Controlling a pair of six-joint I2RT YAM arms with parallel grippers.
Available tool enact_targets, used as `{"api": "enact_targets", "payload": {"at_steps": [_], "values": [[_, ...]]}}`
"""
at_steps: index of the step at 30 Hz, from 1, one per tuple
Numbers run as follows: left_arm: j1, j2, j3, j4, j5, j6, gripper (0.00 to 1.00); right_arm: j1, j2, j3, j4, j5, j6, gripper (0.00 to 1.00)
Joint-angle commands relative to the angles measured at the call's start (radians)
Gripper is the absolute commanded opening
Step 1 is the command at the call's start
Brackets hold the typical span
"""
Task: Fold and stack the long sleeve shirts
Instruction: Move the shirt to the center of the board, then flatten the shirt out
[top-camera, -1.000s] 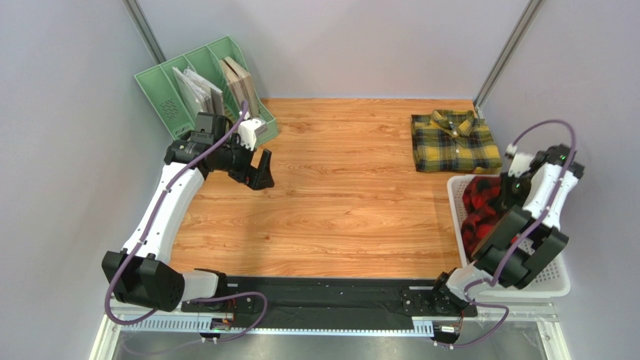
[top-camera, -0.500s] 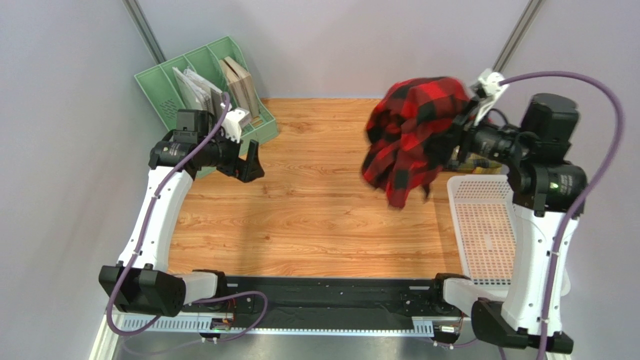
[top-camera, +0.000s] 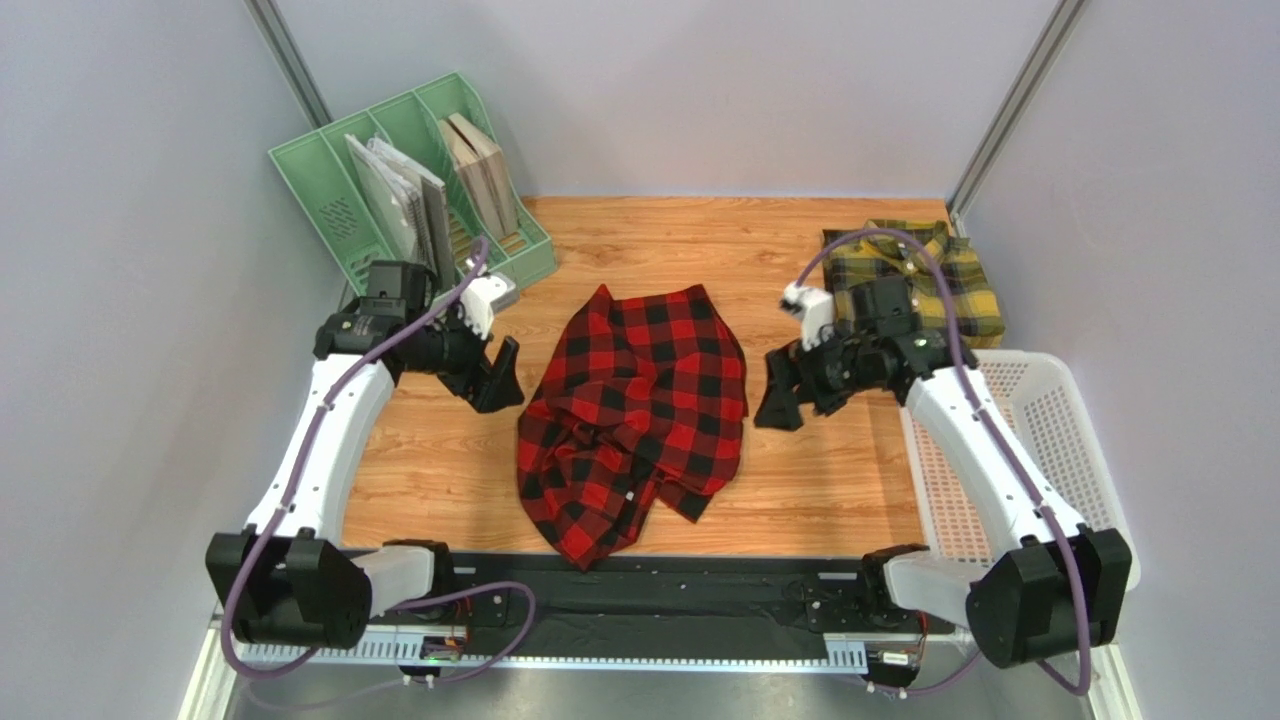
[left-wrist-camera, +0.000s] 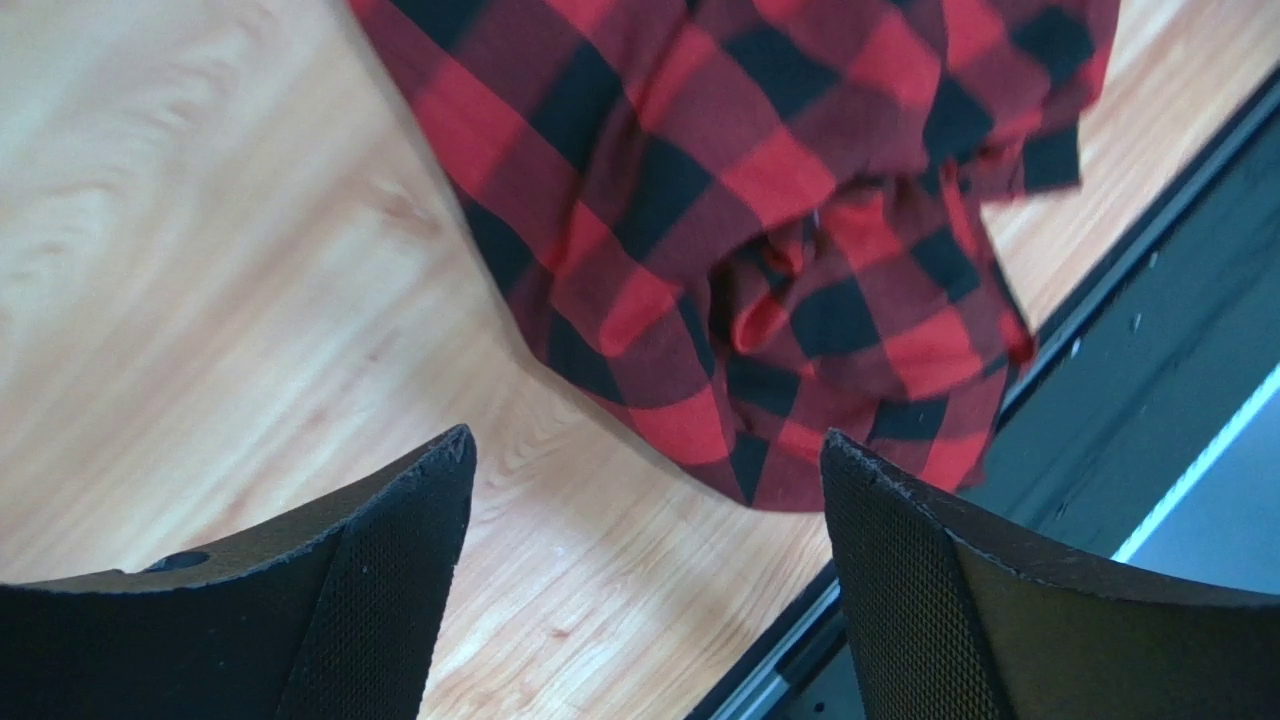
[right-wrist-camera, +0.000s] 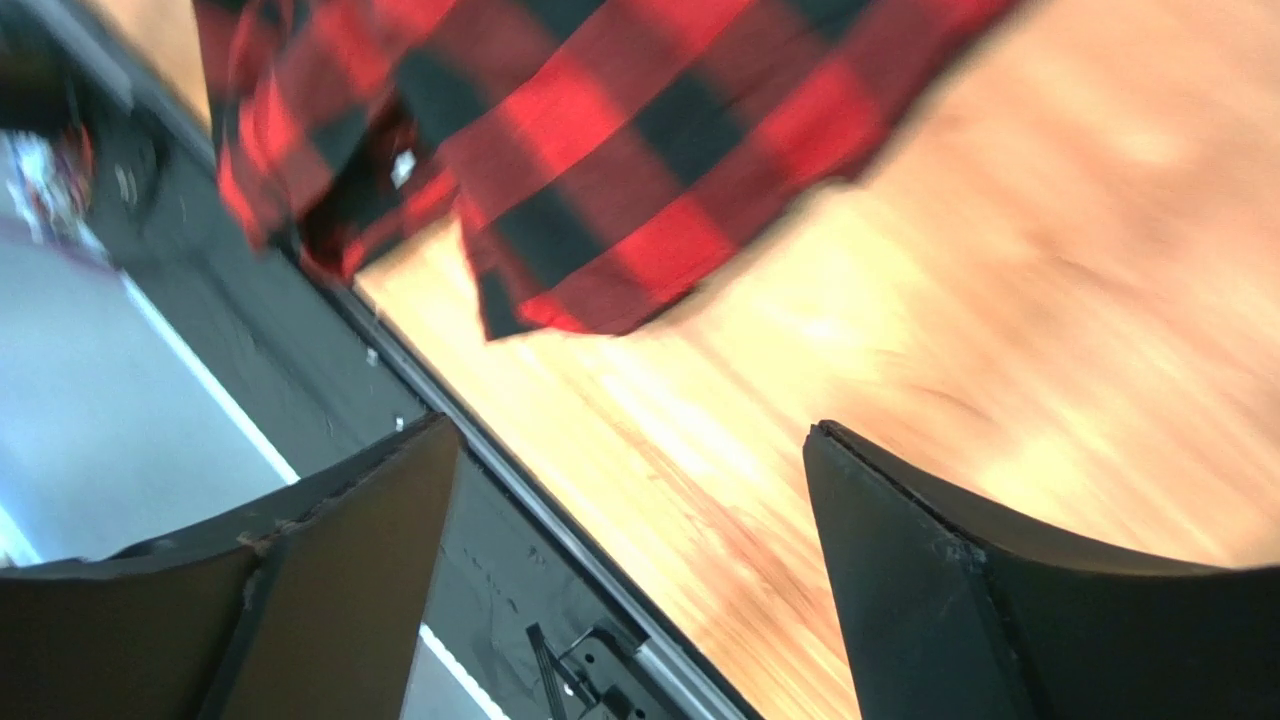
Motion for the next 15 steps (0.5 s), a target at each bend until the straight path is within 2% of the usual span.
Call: {"api": "enact_targets", "payload": {"at_steps": [1,3,5,6,8,9,10,12,14,15], "values": [[-0.041,0.062,-0.086,0.005,0.060,0.188,0.85,0.214,-0.032,-0.137,0.208,0.100,0.031,0.88],[-0.074,0.102,-0.103,0.032,0.059,0.208,0.85,0.276,0.023,-0.171,0.291,0.142,0.044,0.87],[-0.155,0.111,-0.109,0.085,0.039,0.216,0.85,0.313,0.095,-0.181,0.330,0.179,0.071,0.85],[-0.232,0.105,-0.113,0.109,0.031,0.218,0.85,0.309,0.117,-0.172,0.328,0.185,0.077,0.85],[-0.326,0.081,-0.123,0.217,-0.033,0.216,0.86,0.263,0.154,-0.135,0.301,0.195,0.093,0.84],[-0.418,0.077,-0.130,0.253,-0.064,0.224,0.88,0.231,0.154,-0.127,0.298,0.176,0.104,0.84],[-0.466,0.079,-0.132,0.312,-0.081,0.230,0.89,0.156,0.155,-0.123,0.295,0.126,0.125,0.84],[-0.599,0.123,-0.109,0.354,-0.131,0.265,0.91,0.080,0.140,-0.118,0.278,0.042,0.142,0.84],[-0.678,0.222,-0.072,0.364,-0.156,0.294,0.93,-0.007,0.117,-0.122,0.262,0.012,0.162,0.85],[-0.739,0.261,-0.029,0.364,-0.161,0.303,0.97,-0.026,0.090,-0.129,0.258,0.001,0.168,0.85]]}}
